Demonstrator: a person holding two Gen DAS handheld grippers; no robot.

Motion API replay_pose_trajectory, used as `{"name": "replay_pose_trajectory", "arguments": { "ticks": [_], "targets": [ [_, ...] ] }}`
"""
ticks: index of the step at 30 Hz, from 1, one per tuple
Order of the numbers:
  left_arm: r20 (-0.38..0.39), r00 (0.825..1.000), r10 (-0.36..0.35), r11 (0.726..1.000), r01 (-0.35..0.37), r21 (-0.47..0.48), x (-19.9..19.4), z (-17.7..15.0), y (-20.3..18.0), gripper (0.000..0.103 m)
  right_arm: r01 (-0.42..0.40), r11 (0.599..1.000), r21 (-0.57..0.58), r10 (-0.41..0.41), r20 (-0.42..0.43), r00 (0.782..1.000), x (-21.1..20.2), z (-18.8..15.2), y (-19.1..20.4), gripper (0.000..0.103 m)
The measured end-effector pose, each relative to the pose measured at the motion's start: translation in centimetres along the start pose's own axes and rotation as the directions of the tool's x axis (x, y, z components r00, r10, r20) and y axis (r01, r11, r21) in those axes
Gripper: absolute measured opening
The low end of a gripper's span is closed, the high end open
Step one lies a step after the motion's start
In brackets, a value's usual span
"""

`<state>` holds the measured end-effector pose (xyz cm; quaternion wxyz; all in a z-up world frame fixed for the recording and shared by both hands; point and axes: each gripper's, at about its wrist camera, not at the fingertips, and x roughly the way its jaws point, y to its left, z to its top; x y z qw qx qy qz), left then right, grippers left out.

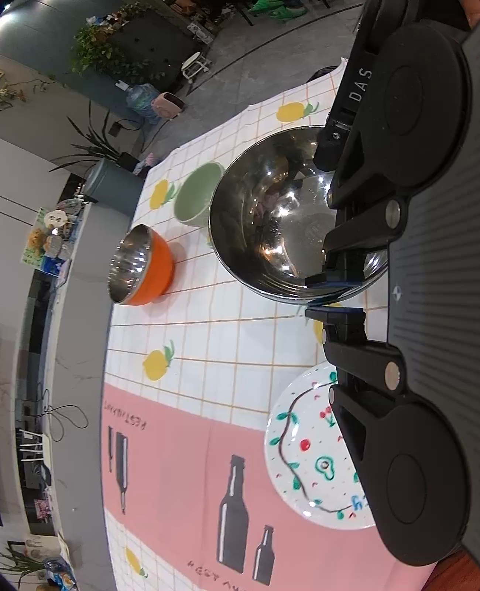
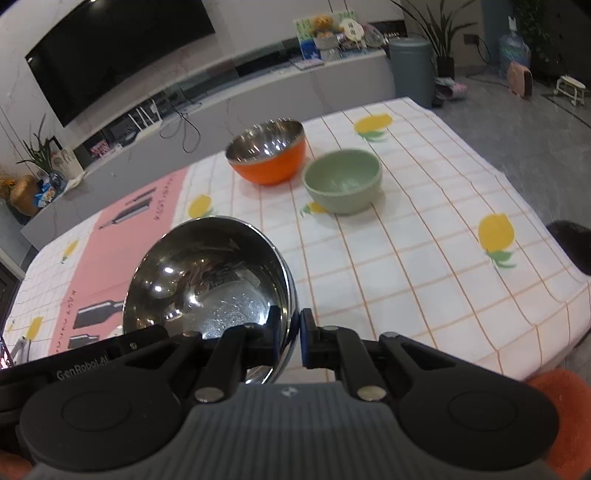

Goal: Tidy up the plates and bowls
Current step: 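Carry the blue bowl beside the white plate with both tools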

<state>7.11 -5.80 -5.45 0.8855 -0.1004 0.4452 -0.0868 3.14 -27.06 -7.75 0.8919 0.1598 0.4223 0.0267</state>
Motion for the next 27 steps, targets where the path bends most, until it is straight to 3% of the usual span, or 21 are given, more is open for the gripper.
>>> {"name": "replay_pose_trajectory", "arguments": {
  "ticks": [14,27],
  "targets": [
    [-0.108,0.994,0.001,1.0,-0.003,-0.02,3.1,-0.7,0.6,0.011,0.017,0.999,0.047,-0.013,-0.082,0.997,3.0,-0.7,-1.6,0.008],
    [-0.123,0.992,-0.023,1.0,0.021,-0.018,4.4,0.3,-0.1,0.015,0.047,0.996,0.08,-0.039,-0.099,0.994,4.4,0.0,-2.6,0.008]
  ]
}}
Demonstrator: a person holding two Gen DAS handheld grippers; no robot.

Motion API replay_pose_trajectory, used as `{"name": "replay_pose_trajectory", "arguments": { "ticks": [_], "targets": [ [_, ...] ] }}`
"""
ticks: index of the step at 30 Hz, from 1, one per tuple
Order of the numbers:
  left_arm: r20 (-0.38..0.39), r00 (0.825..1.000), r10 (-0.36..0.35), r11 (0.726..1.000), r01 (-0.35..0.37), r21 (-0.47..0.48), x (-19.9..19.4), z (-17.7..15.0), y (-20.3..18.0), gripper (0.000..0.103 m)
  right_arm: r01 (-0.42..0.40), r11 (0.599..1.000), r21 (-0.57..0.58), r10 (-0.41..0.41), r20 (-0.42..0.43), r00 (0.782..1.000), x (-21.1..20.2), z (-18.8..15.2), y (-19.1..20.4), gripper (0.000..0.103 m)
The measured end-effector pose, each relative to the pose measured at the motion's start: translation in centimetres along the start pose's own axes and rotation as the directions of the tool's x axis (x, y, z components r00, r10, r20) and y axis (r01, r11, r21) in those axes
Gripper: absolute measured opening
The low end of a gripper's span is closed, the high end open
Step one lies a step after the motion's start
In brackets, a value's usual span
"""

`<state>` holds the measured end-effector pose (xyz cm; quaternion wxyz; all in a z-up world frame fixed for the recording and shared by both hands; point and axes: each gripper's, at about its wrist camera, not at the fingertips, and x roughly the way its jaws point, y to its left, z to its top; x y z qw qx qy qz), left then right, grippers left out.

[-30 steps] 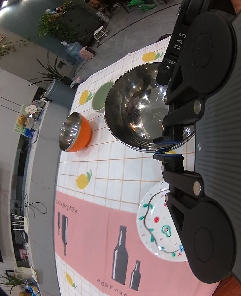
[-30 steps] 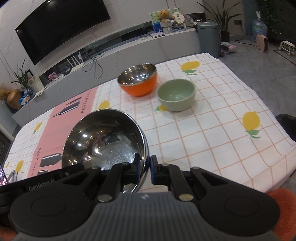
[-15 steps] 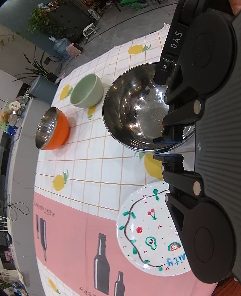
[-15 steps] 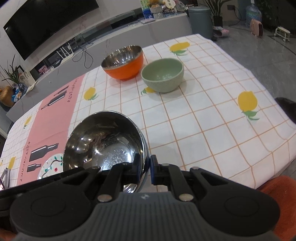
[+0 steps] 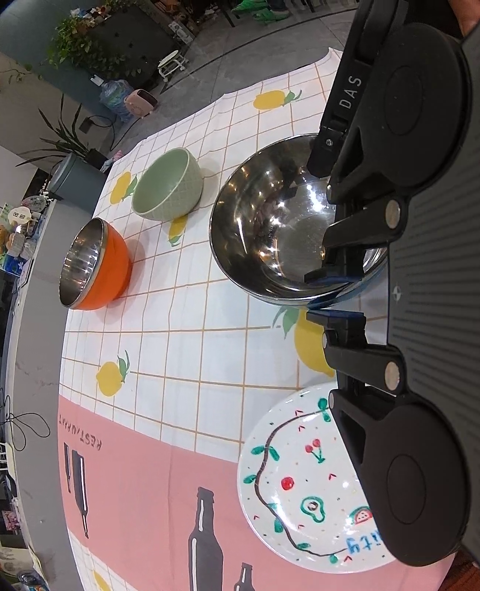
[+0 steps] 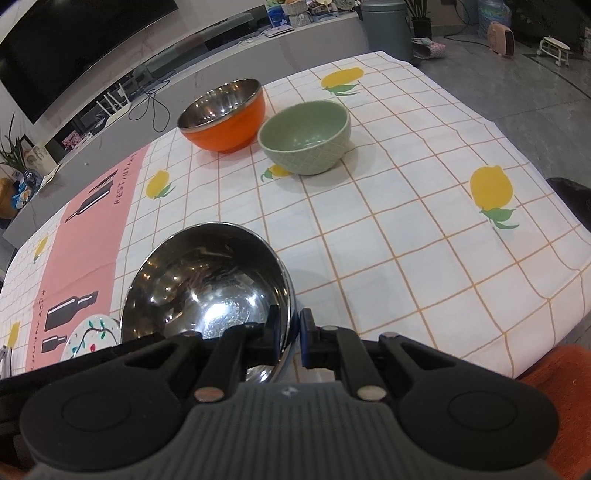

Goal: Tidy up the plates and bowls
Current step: 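Carry the blue bowl beside the white plate with both tools, then lower the blue bowl onto the cloth and open both tools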

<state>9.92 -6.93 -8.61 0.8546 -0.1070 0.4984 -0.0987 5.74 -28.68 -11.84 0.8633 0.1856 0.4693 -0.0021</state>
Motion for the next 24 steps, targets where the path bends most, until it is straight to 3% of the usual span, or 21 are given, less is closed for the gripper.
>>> {"name": "replay_pose_trajectory", "arguments": {
  "ticks": [5,7,10,13,15,24],
  "targets": [
    [-0.006,1.0,-0.01,1.0,0.01,-0.003,0.2,0.1,0.0,0.019,-0.005,1.0,0.005,0.005,-0.011,1.0,0.1,0.2,0.1,0.012],
    [-0.007,1.0,-0.019,1.0,0.019,-0.009,0.2,0.0,0.1,0.03,-0.004,1.0,0.006,0.004,-0.013,1.0,0.3,0.3,0.1,0.014],
    [0.002,1.0,-0.024,0.999,0.024,-0.024,-0.1,0.1,0.4,0.039,-0.005,1.0,0.012,0.005,-0.019,1.0,0.3,0.2,0.0,0.032],
    [0.03,0.999,-0.035,0.999,0.036,-0.036,-0.7,0.2,0.6,0.049,-0.006,1.0,0.02,0.006,-0.007,1.0,0.0,0.4,-0.2,0.034],
    [0.046,0.998,-0.037,0.999,0.039,-0.034,-1.2,0.4,0.6,0.05,-0.016,1.0,0.017,0.016,0.004,1.0,-0.4,0.5,-0.1,0.035],
    [0.12,0.993,-0.017,0.993,0.003,0.119,-4.1,1.7,-0.9,0.059,-0.017,0.996,-0.085,0.024,0.082,0.996,-3.0,1.1,1.5,0.037]
  ]
}}
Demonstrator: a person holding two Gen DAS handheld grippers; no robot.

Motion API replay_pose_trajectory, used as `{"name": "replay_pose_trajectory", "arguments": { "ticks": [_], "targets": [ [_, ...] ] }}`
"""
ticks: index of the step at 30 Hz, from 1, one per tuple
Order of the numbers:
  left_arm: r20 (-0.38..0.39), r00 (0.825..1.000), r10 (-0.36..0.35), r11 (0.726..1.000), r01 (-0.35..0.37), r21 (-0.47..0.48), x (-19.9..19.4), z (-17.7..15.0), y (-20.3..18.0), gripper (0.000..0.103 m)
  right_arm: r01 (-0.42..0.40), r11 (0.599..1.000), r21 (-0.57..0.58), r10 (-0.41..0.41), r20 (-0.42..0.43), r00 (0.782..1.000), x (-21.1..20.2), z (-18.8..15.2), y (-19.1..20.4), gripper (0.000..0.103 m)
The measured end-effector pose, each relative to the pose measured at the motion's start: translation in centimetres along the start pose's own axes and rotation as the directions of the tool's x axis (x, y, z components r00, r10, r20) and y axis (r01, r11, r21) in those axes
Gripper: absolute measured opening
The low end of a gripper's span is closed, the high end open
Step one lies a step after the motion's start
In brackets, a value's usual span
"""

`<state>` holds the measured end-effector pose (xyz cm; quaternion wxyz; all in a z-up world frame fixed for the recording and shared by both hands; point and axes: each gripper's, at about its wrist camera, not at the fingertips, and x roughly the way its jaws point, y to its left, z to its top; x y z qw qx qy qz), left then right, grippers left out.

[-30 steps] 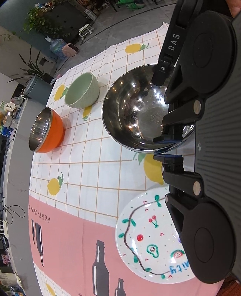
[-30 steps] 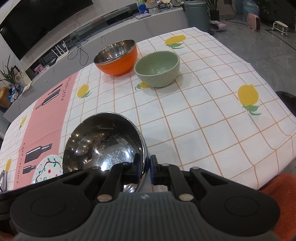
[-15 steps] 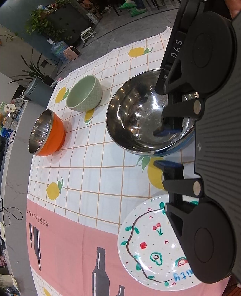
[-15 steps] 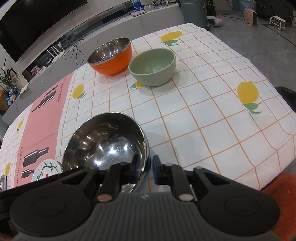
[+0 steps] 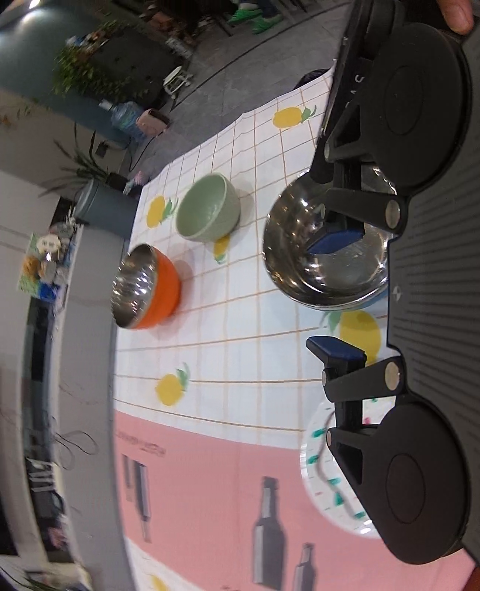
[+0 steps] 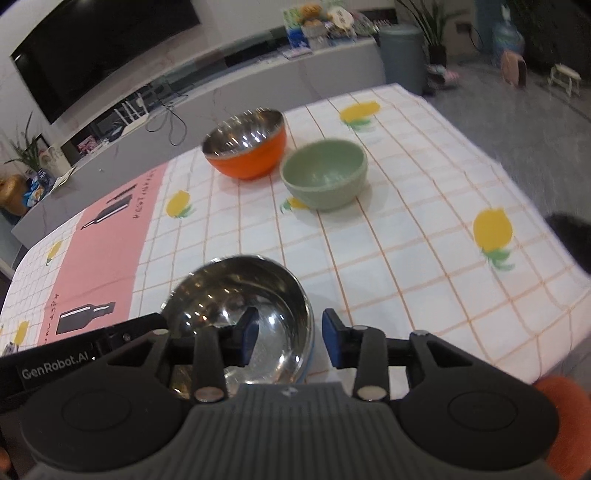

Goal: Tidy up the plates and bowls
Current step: 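Lower the blue bowl onto the cloth and open both tools, then move both tools to the orange steel bowl and close on its rim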

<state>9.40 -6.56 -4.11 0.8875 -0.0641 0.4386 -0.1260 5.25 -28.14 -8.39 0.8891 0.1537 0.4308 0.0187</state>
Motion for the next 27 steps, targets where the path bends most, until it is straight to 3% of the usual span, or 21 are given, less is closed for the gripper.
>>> {"name": "replay_pose_trajectory", "arguments": {
  "ticks": [6,15,27],
  "targets": [
    [0.03,0.999,-0.011,0.997,0.009,0.072,-1.1,2.1,-0.5,0.059,0.002,0.998,-0.066,0.0,0.034,0.999,-0.9,1.5,0.8,0.037],
    [0.072,0.997,-0.028,0.996,0.022,0.082,-1.1,6.5,0.0,0.059,-0.004,0.99,-0.143,0.009,0.034,0.999,-0.5,5.3,2.0,0.037],
    [0.031,0.999,-0.03,0.998,0.028,0.051,2.5,11.8,2.6,0.059,-0.003,0.974,-0.226,-0.003,-0.025,1.0,3.4,12.1,3.7,0.044]
  ]
}}
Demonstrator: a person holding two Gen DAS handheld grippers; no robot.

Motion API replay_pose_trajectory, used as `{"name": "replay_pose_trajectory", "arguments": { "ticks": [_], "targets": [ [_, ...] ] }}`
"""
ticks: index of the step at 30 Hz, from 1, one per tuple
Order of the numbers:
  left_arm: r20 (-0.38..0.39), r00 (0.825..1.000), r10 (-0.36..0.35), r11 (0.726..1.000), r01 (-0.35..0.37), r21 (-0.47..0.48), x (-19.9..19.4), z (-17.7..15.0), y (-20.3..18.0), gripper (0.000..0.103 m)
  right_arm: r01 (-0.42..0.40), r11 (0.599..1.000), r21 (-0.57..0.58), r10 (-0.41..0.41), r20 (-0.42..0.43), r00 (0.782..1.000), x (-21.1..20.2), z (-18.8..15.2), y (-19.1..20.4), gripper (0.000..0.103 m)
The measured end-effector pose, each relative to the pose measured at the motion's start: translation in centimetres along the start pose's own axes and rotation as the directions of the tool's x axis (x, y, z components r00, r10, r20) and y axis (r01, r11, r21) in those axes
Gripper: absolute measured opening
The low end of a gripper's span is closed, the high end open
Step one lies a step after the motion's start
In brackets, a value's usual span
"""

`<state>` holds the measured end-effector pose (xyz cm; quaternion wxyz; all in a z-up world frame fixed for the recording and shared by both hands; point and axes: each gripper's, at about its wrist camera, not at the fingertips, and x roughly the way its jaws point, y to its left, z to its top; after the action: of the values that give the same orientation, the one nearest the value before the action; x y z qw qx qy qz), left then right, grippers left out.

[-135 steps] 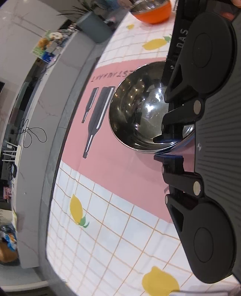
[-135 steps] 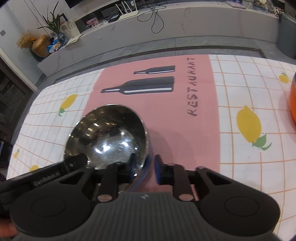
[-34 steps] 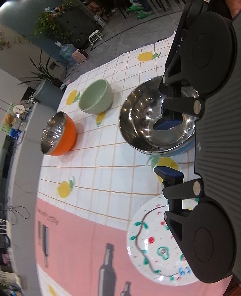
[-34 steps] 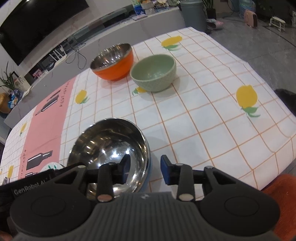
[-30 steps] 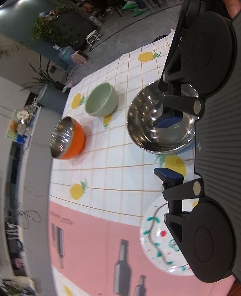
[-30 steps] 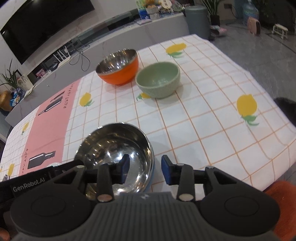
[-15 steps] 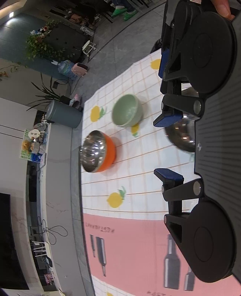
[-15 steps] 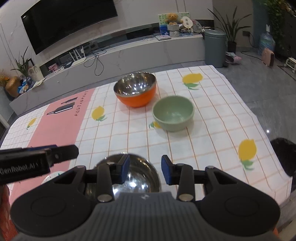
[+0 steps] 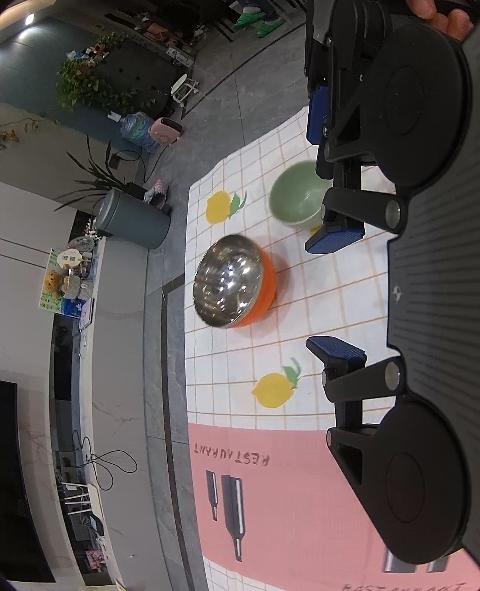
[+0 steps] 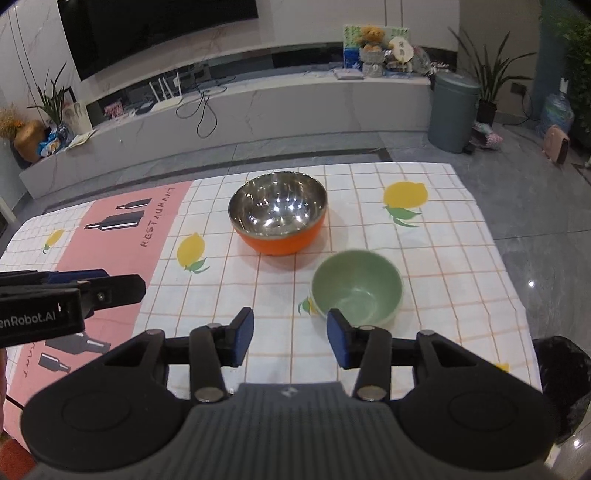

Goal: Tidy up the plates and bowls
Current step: 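Move both tools to the orange steel bowl and close on its rim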

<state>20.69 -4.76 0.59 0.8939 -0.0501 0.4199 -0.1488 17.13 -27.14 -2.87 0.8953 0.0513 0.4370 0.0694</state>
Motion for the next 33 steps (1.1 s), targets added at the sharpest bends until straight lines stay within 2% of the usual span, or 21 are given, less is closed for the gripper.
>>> {"name": "replay_pose_trajectory", "arguments": {
  "ticks": [5,8,14,21,24,27,30,31,33],
  "targets": [
    [-0.036,0.999,-0.037,0.998,0.035,-0.046,2.7,2.5,2.2,0.059,0.017,1.0,-0.02,-0.017,-0.036,0.999,2.8,3.0,0.3,0.053],
    [-0.083,0.995,-0.063,0.995,0.056,-0.077,4.8,4.1,3.8,0.059,0.016,1.0,-0.013,-0.017,-0.072,0.997,4.7,4.7,0.4,0.053],
    [-0.124,0.991,-0.047,0.998,0.041,-0.054,8.0,6.8,5.1,0.059,0.014,0.999,0.033,-0.009,-0.146,0.989,8.6,8.2,0.3,0.053],
    [-0.161,0.984,-0.078,0.996,0.069,-0.063,12.1,9.1,4.9,0.059,0.073,0.993,0.091,-0.054,-0.195,0.979,13.0,11.7,-0.9,0.052],
    [-0.217,0.972,-0.088,0.996,0.079,-0.053,14.3,9.5,4.4,0.059,0.089,0.985,0.148,-0.05,-0.245,0.968,15.1,12.5,-2.1,0.051],
    [-0.286,0.953,-0.096,0.995,0.083,-0.059,16.3,9.7,4.0,0.059,0.11,0.976,0.185,-0.051,-0.295,0.954,17.0,12.7,-3.0,0.047],
    [-0.329,0.941,-0.073,0.997,0.056,-0.06,17.9,9.9,3.7,0.052,0.115,0.968,0.223,-0.032,-0.343,0.939,18.7,12.8,-3.7,0.045],
    [-0.339,0.938,-0.071,0.997,0.053,-0.063,18.4,9.9,3.6,0.046,0.119,0.964,0.237,-0.026,-0.36,0.933,19.2,12.7,-3.9,0.043],
    [-0.366,0.928,-0.067,0.997,0.048,-0.062,19.3,9.9,3.4,0.041,0.123,0.956,0.267,-0.007,-0.397,0.918,20.2,12.5,-4.3,0.038]
  ]
}}
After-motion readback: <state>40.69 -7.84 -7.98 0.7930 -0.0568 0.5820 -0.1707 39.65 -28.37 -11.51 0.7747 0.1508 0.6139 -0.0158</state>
